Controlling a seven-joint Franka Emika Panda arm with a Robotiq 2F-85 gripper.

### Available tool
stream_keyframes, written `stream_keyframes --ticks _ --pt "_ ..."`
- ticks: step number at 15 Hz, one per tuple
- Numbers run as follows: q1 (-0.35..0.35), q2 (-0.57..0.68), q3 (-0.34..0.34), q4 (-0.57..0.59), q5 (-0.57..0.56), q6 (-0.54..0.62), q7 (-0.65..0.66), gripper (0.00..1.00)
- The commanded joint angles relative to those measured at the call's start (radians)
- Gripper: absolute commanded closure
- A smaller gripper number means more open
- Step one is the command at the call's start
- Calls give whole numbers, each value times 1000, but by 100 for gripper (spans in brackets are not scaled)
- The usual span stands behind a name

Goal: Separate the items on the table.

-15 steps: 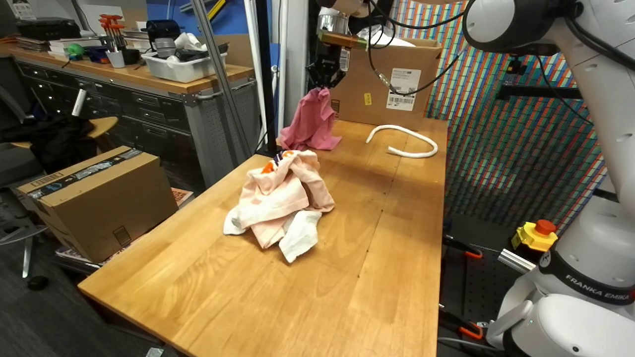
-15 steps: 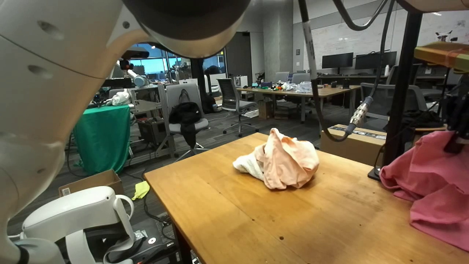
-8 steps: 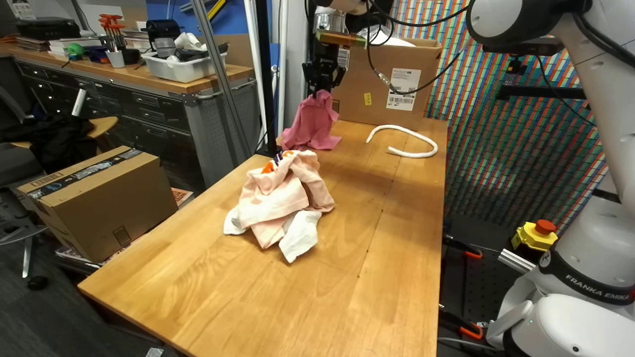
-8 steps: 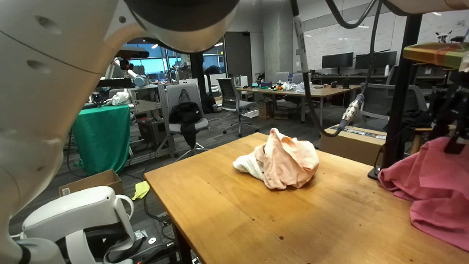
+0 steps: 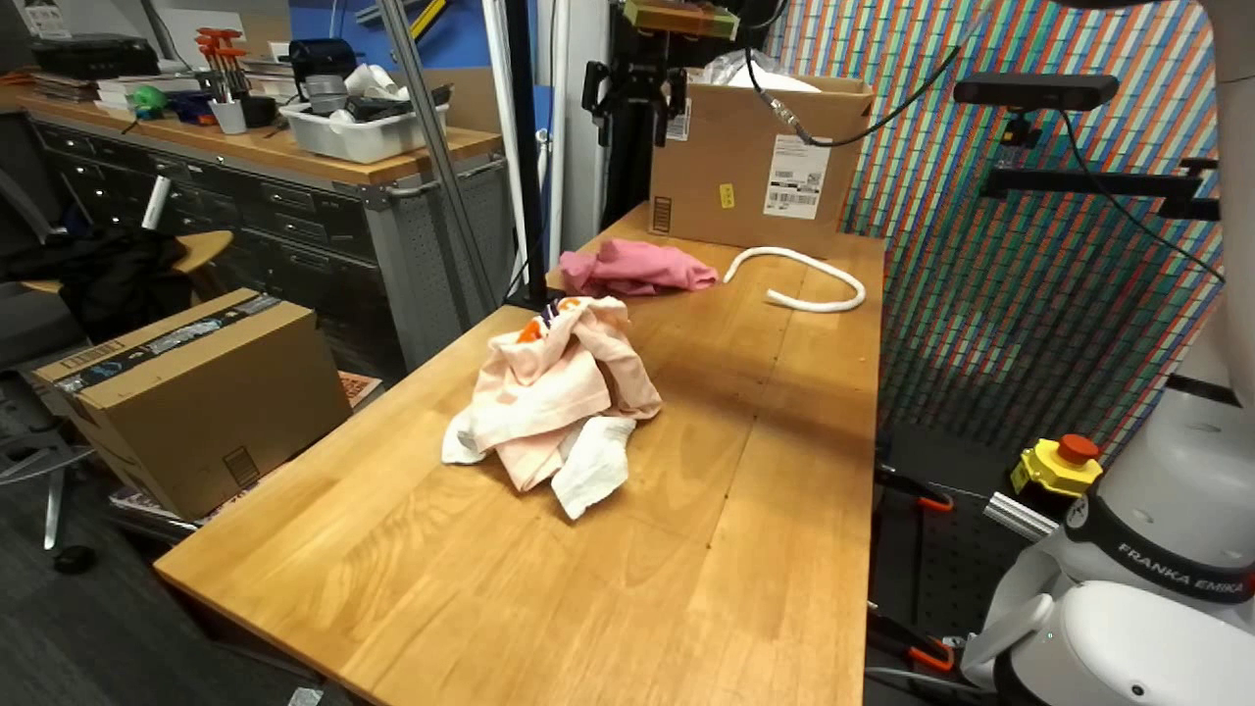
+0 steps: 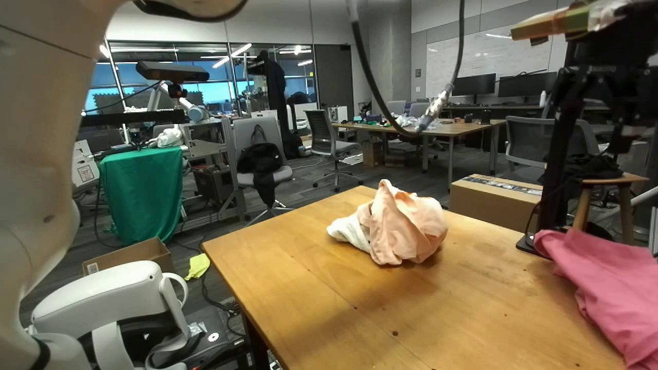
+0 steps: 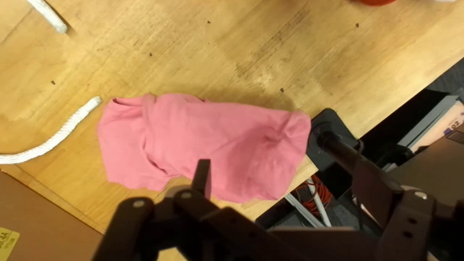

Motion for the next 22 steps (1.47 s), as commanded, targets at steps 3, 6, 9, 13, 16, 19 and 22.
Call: stream_keyframes --ticks 3,6,9,13,16,19,22 --pt "65 -294 19 -331 -48 44 -49 0" --pt "102 -396 28 -477 -50 36 -88 0" --pt "136 -485 51 -637 -51 46 -106 0" --pt "189 -583 102 -860 -31 89 -111 0" --pt "236 -600 154 -971 -27 135 -110 0" --pt "280 -580 201 -1013 -34 173 -104 0" --pt "308 -560 232 -1015 -51 223 -99 0"
